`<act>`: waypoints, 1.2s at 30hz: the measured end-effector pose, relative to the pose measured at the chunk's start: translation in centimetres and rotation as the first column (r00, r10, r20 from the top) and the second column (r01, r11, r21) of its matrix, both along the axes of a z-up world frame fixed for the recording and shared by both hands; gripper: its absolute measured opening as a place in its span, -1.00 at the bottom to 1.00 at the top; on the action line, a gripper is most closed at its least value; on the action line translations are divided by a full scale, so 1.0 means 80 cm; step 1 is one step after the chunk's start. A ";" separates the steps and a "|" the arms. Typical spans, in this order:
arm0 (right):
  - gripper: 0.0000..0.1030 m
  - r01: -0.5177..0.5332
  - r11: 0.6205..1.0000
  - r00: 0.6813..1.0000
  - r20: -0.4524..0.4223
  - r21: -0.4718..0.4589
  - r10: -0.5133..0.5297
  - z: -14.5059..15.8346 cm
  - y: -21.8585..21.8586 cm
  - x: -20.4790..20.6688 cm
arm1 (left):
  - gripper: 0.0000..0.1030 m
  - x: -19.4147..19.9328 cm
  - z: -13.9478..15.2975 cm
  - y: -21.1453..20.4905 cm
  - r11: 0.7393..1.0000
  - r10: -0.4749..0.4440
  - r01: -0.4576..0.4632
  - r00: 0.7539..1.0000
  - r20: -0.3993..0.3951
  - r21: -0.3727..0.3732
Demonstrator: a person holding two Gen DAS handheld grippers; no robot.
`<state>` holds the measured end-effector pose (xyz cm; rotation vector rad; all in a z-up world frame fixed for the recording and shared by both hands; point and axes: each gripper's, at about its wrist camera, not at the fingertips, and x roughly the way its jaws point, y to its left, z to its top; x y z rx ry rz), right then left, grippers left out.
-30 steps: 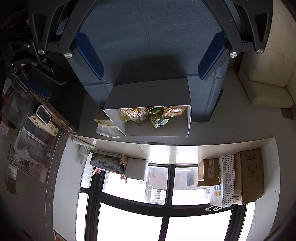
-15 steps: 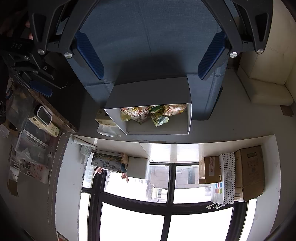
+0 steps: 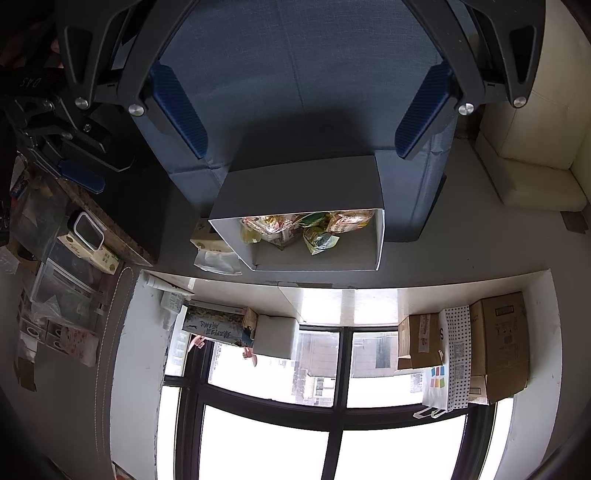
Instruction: Organize snacks
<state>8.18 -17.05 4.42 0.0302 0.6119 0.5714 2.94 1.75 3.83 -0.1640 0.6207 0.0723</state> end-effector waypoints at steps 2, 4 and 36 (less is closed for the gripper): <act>1.00 -0.002 1.000 1.000 0.000 -0.005 0.002 0.000 0.000 0.000 | 1.00 0.000 -0.001 0.000 1.000 0.000 0.000 1.000 -0.003 0.001; 1.00 0.000 1.000 1.000 0.005 -0.012 0.000 0.000 0.001 0.000 | 1.00 0.001 -0.001 -0.001 1.000 -0.001 0.001 1.000 -0.004 0.001; 1.00 -0.023 0.999 1.000 0.011 -0.028 0.023 0.002 0.008 -0.005 | 1.00 0.002 -0.005 -0.005 1.000 -0.028 0.028 1.000 -0.009 0.001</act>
